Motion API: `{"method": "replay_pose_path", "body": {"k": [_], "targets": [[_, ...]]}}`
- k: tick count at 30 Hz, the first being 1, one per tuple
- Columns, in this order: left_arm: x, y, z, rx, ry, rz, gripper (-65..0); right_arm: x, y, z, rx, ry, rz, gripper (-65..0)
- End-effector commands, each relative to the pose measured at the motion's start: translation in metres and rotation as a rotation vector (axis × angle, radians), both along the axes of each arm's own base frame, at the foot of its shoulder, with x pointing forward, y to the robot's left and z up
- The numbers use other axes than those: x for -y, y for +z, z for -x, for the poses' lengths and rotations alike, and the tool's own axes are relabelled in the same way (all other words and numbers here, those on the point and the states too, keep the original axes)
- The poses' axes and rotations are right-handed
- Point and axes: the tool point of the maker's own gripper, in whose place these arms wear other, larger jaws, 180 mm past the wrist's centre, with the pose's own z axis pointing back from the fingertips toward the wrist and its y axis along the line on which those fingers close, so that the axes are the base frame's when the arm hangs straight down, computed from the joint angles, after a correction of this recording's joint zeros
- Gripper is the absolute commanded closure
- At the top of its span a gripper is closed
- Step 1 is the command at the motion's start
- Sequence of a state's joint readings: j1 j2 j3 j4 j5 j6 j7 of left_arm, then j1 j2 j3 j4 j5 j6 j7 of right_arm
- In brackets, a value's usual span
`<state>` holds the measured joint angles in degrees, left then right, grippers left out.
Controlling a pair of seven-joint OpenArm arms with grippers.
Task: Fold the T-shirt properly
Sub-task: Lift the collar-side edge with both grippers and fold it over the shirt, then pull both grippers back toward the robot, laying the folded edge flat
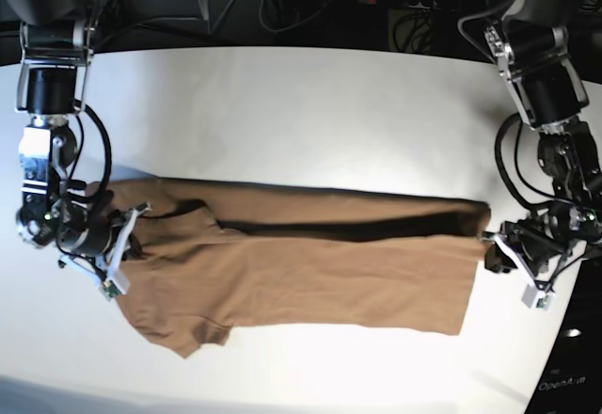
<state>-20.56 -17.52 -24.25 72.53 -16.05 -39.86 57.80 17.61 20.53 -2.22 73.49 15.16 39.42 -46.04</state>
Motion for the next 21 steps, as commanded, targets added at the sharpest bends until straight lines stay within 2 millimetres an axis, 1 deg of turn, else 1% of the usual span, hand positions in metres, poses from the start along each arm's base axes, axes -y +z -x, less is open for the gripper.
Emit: {"method": "replay_pose_path", "body": {"k": [1, 4, 6, 7, 10, 13, 16, 20, 21], "targets": [[-0.005, 0.028, -0.015, 0.093, 0.002, -0.004, -15.9, 0.000, 0.017, -0.013, 0.056, 0.003, 0.007, -4.9], [-0.004, 0.032, -0.019, 0.128, 0.005, 0.006, -26.5, -0.003, 0.011, -0.012, 0.045, 0.006, 0.028, -15.5], [-0.004, 0.032, -0.019, 0.131, 0.005, 0.007, -30.7, -0.005, 0.011, -0.012, 0.047, 0.007, 0.024, -22.8], [-0.004, 0.032, -0.019, 0.131, 0.005, 0.009, -31.6, -0.006, 0.010, -0.011, 0.050, 0.010, 0.020, -25.5], [-0.003, 0.032, -0.019, 0.133, 0.004, 0.010, -31.4, -0.010, 0.012, -0.013, 0.069, 0.020, 0.007, -33.1], [-0.002, 0.032, -0.019, 0.133, 0.003, 0.013, -31.4, -0.016, 0.010, -0.013, 0.063, 0.045, 0.015, -36.4], [-0.001, 0.031, -0.018, 0.126, 0.002, 0.017, -31.4, -0.017, 0.011, -0.013, 0.063, 0.051, 0.021, -39.0], [0.001, 0.030, -0.018, 0.125, 0.000, 0.022, -31.3, -0.015, 0.009, -0.012, 0.055, 0.047, 0.026, -38.3], [0.001, 0.030, -0.018, 0.126, 0.000, 0.023, -31.3, -0.012, 0.009, -0.011, 0.056, 0.045, 0.031, -37.3]]}}
